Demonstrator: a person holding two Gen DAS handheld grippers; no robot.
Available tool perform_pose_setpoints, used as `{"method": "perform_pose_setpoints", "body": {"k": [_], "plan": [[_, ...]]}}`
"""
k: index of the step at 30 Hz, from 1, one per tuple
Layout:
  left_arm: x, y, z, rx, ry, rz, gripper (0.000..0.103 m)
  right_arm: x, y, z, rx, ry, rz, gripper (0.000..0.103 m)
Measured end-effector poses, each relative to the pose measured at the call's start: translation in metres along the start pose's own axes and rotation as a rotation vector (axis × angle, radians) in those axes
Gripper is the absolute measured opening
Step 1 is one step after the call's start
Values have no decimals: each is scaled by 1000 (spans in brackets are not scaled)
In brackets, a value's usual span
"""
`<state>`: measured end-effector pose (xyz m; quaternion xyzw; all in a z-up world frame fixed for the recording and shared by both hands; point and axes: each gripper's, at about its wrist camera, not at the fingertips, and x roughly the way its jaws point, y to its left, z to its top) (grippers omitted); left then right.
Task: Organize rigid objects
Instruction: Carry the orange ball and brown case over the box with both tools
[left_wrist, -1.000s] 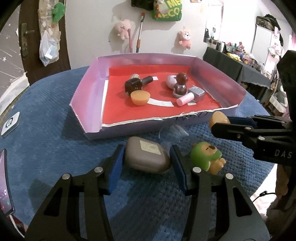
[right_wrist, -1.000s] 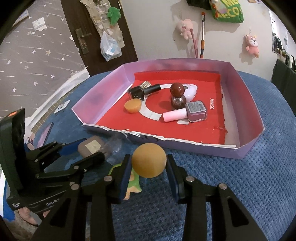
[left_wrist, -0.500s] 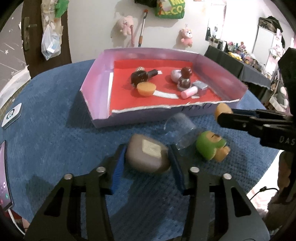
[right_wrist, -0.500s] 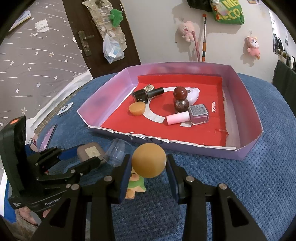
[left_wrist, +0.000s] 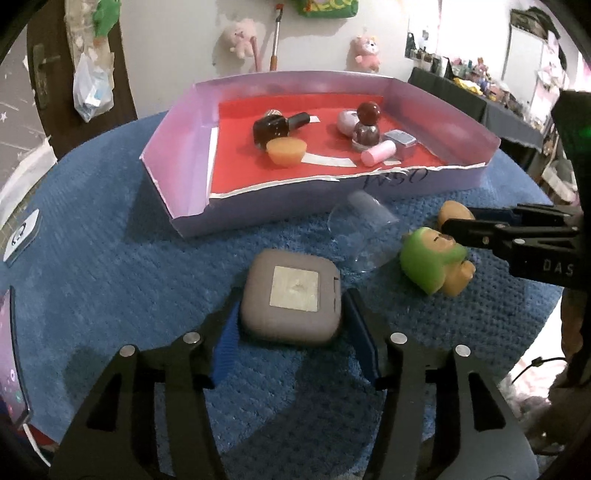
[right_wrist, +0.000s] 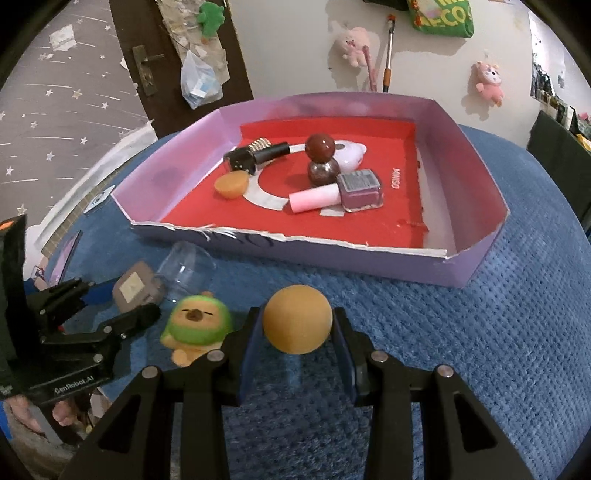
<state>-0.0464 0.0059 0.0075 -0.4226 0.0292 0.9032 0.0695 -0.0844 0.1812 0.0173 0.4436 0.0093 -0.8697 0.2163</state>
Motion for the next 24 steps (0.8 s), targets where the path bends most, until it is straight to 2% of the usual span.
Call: {"method": "perform_pose_setpoints", "body": {"k": [8, 12, 24], "plan": [[-1, 3, 0, -14, -15, 4, 50, 5, 3, 0, -23, -2, -16, 43], [-8, 6, 2, -33, -34, -27, 50, 4, 9, -3, -60, -13, -51, 40], [-26, 3, 28, -16, -112, -65, 50, -25, 14, 10, -51, -78, 45, 40]]}}
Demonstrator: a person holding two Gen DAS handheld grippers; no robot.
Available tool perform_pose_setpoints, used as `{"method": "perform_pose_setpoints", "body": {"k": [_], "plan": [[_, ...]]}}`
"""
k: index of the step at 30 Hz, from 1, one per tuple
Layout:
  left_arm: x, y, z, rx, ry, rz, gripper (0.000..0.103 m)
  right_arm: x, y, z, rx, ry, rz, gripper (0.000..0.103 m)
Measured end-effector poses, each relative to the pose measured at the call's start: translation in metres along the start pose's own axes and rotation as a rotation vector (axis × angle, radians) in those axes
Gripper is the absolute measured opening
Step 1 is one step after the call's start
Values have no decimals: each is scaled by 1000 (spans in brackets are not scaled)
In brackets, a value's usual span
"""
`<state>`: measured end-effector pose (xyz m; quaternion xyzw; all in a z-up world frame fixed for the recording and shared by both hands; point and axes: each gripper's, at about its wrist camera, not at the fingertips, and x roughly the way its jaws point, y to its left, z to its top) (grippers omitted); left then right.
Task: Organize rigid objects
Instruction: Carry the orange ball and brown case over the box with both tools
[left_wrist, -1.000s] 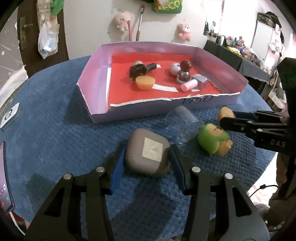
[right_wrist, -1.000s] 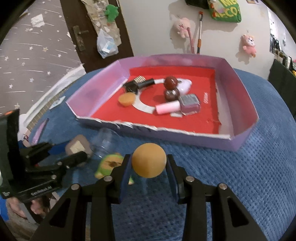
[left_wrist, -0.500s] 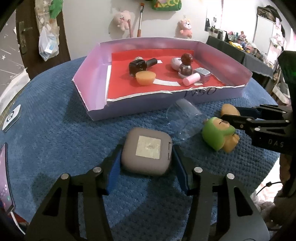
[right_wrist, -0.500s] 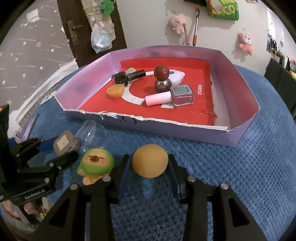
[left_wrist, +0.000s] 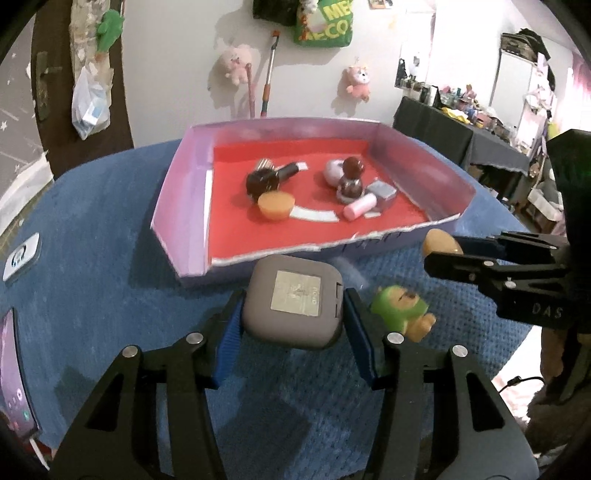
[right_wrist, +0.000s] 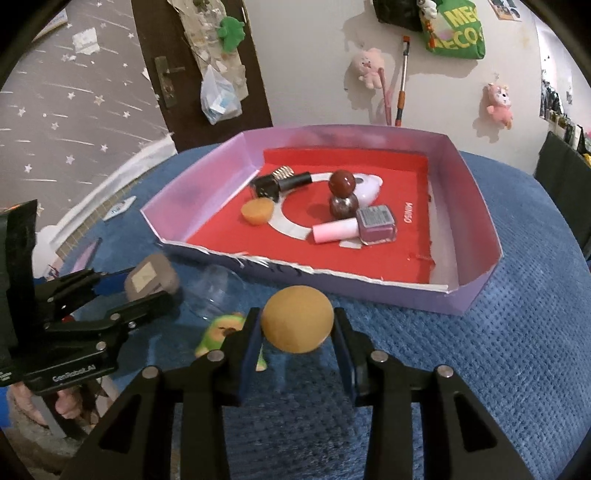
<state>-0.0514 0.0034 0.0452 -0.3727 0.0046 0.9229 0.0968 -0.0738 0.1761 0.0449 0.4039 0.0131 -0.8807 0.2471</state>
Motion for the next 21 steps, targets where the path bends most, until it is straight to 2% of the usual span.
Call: {"method": "perform_pose_setpoints", "body": {"k": [12, 21], "plan": [[10, 0, 35, 7, -27, -40, 50, -8, -1, 21, -12, -40, 29, 40], [33, 3, 61, 13, 17, -83, 50, -2, -14, 43, -22, -37, 19, 40]]}}
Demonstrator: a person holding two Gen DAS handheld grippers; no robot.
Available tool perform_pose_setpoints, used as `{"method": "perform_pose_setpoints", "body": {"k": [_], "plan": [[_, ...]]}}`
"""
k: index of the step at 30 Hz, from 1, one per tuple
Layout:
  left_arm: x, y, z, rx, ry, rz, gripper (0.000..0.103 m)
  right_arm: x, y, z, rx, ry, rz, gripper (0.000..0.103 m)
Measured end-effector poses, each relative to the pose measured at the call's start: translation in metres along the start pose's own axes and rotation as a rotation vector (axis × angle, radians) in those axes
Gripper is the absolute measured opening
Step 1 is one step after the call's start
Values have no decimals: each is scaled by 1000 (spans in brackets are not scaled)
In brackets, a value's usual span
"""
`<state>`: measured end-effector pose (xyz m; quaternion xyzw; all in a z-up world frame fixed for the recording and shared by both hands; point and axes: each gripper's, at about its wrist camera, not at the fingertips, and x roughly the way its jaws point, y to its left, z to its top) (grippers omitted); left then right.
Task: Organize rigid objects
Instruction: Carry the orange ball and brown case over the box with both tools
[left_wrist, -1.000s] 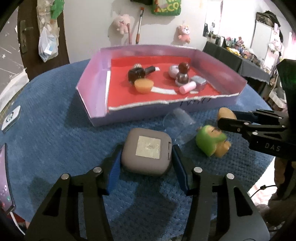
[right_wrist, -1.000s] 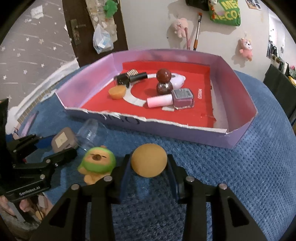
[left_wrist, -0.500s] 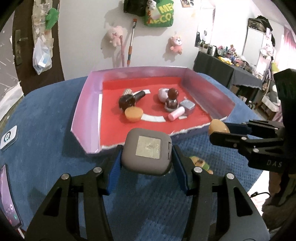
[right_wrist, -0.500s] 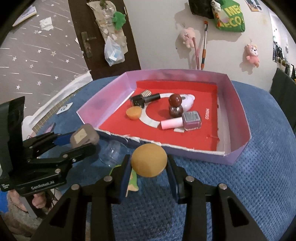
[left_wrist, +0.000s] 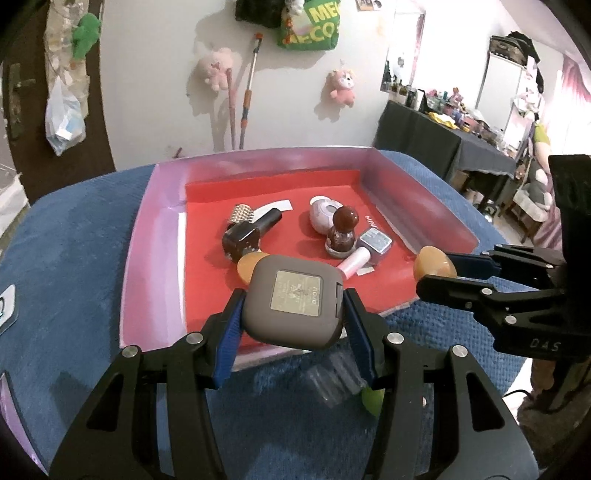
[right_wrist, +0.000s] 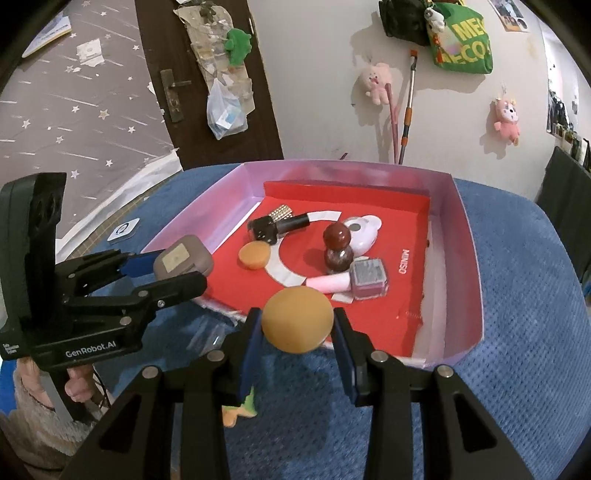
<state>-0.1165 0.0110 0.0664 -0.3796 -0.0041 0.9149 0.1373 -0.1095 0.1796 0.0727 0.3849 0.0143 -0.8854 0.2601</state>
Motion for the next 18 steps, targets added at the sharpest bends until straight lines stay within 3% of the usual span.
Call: {"method": "perform_pose_setpoints", "body": {"k": [9, 18], "plan": [[38, 11, 5, -20, 111, -39, 50, 34, -23, 10, 38, 92, 2, 40], [63, 17, 3, -45, 168, -52, 50, 58, -33, 12, 45, 155, -12, 40]]}}
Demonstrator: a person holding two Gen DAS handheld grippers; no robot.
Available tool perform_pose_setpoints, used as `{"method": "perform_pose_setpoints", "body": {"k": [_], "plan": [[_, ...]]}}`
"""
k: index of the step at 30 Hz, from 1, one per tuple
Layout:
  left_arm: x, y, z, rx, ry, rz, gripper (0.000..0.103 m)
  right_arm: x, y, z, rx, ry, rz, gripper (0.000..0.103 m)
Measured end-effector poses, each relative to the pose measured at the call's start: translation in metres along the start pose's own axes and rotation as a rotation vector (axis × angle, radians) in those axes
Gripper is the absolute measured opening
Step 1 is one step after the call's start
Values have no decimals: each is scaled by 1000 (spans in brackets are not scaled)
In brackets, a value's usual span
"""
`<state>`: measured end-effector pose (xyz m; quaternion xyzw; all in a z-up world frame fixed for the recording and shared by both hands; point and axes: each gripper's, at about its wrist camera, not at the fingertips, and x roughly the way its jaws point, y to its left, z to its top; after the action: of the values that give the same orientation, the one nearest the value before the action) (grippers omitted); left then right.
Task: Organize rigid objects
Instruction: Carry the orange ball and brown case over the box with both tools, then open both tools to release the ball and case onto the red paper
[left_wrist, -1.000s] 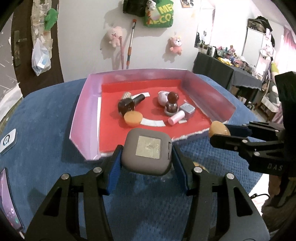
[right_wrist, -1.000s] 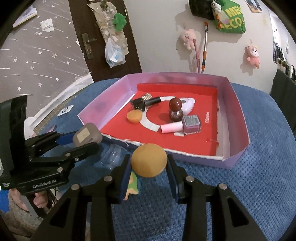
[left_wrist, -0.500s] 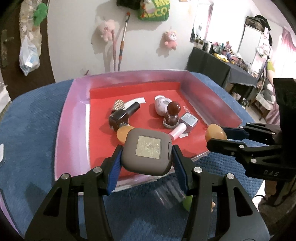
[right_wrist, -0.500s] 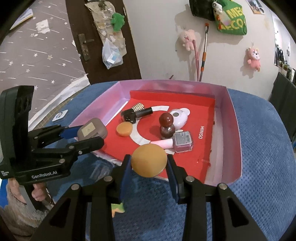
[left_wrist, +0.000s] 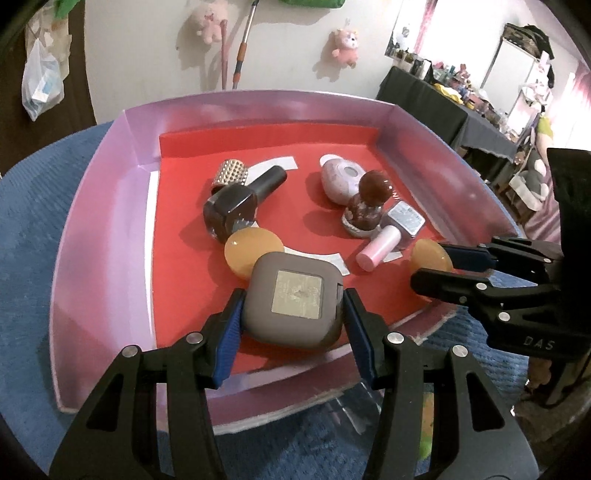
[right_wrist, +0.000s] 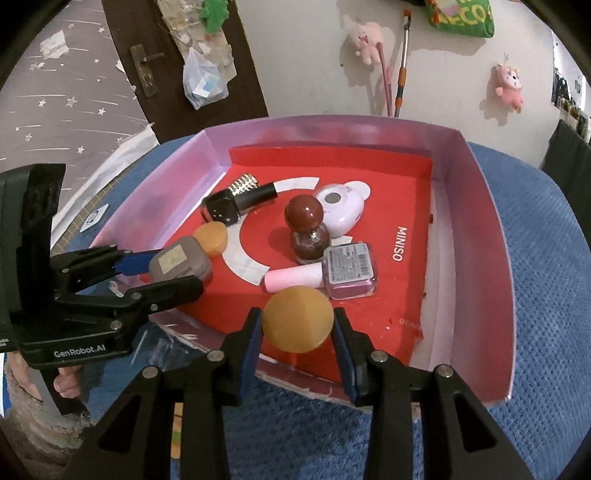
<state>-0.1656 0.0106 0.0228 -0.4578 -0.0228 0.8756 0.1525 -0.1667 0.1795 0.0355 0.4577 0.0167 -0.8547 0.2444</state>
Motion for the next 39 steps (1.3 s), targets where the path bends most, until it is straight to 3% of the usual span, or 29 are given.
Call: {"method": "perform_pose_setpoints", "body": {"k": [15, 22, 39], "plan": [[13, 6, 9, -28, -10, 11, 49, 18, -5, 6, 7, -10, -23, 40], [13, -9, 6, 28, 3, -13, 49, 23, -9, 14, 7, -28, -48, 40], [25, 12, 25, -27, -17, 14, 49, 29, -12, 23, 20, -51, -62, 40]]}}
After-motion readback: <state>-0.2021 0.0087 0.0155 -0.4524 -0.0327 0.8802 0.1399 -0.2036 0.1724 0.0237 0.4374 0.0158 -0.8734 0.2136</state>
